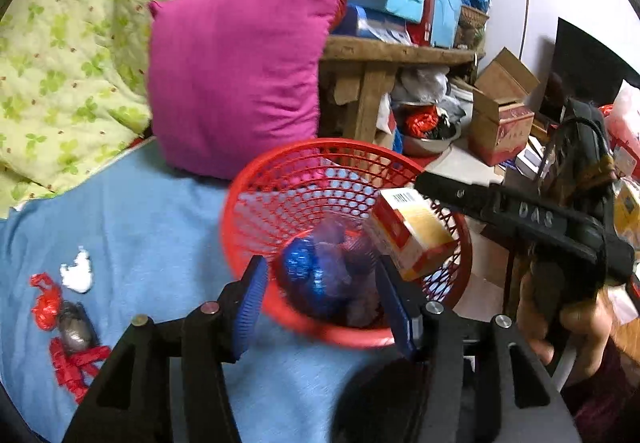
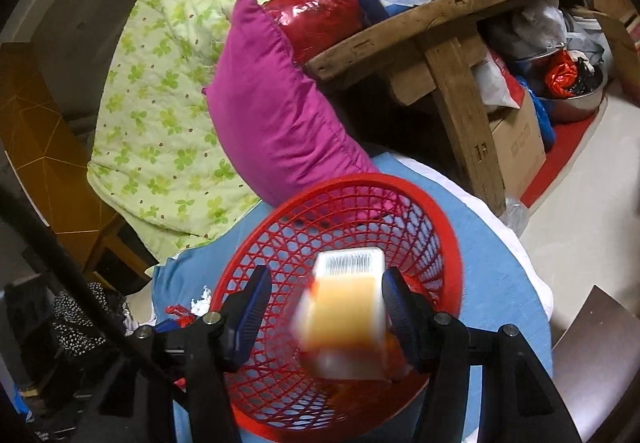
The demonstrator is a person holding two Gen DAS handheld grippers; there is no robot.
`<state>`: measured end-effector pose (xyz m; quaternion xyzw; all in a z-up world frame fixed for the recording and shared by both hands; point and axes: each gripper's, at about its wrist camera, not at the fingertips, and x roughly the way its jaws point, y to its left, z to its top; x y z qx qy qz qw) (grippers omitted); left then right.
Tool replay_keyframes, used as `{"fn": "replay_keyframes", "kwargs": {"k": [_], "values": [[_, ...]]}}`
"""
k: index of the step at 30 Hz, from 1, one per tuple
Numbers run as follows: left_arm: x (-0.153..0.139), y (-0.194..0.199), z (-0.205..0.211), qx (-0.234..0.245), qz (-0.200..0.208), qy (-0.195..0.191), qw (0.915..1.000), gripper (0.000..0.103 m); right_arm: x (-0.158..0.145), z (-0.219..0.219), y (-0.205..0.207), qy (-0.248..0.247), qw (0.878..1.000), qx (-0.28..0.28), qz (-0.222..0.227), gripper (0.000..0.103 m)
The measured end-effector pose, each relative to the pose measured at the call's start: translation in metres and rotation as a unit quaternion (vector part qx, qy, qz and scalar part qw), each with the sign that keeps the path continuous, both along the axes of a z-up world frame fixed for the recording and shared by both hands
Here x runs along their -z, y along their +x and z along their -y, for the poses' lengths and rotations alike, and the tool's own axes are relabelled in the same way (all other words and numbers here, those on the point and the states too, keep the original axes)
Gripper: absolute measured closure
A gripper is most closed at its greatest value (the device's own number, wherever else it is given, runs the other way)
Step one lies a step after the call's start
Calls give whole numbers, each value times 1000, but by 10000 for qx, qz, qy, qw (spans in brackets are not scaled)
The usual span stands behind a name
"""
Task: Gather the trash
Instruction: 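Open the right tool over the basket while the left tool releases the container into it, then move both open tools back over the remaining trash on the bed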
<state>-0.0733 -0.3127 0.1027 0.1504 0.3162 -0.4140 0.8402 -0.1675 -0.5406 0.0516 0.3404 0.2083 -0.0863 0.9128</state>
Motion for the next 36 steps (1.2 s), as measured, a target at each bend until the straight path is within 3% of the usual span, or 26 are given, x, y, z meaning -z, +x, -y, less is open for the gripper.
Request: {"fn": "replay_keyframes", "kwargs": {"k": [4,9,14,19,24,31,36], "values": [[6,6,-46,-385,65,-82,9992,41,-17,-17,-2,-336,9992,-41,197,42],[28,32,-135,-1450,-155,-154,9892,41,-44,-47,0,-672,9957,-281,577,42],[41,57,-229,-2684,-68,-155,9632,41,-66,-99,20,-979,9883,-851,805,40],[53,72,-297,-3438,-136,-268,9385,41,-67,-158,54,-1168,9791,-1537,645,39],[70,77,-327,-3763,-164,-268,9260,41,-50,-205,88,-1256,9698,-2065,329,39],[84,96,-339,-3940,-144,-196,9188,41,-11,-243,137,-1460,9568,-2507,-207,39],[86,118,-335,-3975,52,-235,9173,41,6,-243,158,-1669,9535,-2501,-212,39]]}}
